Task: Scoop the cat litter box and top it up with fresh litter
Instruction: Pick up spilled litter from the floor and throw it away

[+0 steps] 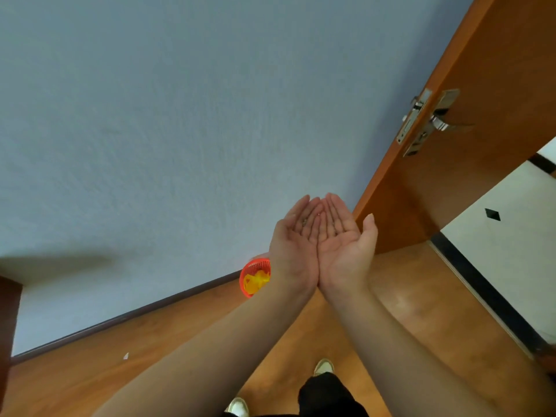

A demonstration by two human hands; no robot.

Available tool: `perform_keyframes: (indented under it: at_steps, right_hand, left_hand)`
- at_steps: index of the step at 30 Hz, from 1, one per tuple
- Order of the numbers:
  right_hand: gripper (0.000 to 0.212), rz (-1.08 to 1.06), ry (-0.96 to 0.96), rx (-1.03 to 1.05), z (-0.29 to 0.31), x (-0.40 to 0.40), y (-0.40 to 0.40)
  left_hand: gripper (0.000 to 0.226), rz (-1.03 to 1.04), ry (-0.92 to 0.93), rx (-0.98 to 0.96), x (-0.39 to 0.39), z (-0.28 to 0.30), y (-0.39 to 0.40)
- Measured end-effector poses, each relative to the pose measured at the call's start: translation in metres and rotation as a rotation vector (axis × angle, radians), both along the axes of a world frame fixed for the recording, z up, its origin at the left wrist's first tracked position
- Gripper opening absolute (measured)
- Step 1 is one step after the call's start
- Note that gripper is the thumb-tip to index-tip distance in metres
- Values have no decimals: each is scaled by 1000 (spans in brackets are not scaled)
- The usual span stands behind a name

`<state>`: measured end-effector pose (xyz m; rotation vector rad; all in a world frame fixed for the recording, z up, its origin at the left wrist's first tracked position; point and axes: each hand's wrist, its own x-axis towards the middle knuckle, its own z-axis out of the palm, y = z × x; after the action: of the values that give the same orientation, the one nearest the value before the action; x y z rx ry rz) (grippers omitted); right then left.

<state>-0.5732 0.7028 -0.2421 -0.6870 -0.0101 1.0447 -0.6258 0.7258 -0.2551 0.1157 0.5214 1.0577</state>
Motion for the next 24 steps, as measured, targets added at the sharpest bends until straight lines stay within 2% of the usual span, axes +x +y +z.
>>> perform_keyframes:
  at_steps: [14,24]
  right_hand:
    - [64,366,62,-31,-43,134,135]
    - [66,474,194,-62,-105,101,171]
  left_hand:
    - [43,348,47,-97,125,-21,117]
    - [45,483,67,-144,93,-80,144]
